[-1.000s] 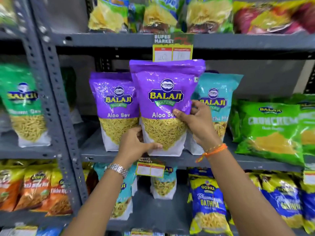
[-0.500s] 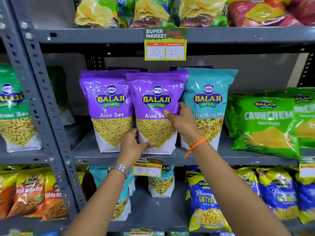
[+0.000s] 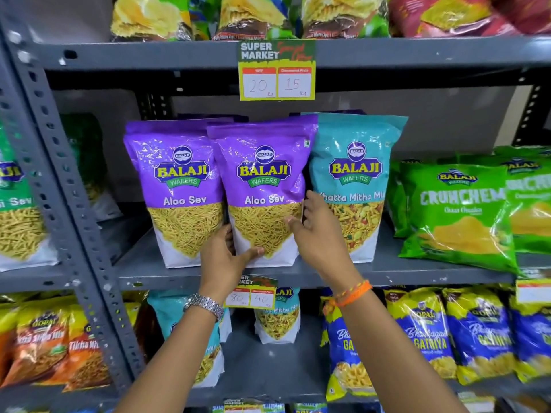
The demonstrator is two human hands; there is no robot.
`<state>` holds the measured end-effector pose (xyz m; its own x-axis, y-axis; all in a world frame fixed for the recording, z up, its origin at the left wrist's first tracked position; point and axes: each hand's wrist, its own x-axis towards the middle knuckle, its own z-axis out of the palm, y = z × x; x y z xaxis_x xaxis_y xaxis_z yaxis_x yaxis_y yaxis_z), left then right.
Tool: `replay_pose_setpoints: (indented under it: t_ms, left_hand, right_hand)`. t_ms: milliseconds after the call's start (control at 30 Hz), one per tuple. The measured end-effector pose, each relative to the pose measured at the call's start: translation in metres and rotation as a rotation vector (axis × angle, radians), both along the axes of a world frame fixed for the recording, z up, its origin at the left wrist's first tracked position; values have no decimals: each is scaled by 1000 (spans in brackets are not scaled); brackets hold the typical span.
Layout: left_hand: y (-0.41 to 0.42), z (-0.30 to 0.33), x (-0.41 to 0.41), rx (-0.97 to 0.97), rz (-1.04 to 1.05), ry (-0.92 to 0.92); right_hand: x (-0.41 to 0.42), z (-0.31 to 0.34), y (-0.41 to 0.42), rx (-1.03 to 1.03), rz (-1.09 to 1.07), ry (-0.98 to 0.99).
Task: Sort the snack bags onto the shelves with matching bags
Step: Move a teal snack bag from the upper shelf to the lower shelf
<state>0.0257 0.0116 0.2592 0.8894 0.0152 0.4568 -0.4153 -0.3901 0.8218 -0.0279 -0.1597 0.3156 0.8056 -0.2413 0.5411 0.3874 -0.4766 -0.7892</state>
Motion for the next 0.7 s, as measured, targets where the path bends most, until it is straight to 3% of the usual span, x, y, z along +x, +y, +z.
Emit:
replay_pose_setpoints:
  t_ms: [200, 300, 500, 700]
  left_hand:
    - [-11, 24, -37, -299, 74, -66]
    - [-37, 43, -54, -373, -18, -121]
    - [-99, 59, -45, -189, -183, -56]
    - [-132, 24, -33, 40, -178, 112]
  right_hand:
    - [-54, 3, -50, 233, 26, -112]
    - [-55, 8, -90, 317, -48, -218]
    - [-27, 19, -146, 380, -84, -221]
    - [10, 34, -169, 355, 123, -48]
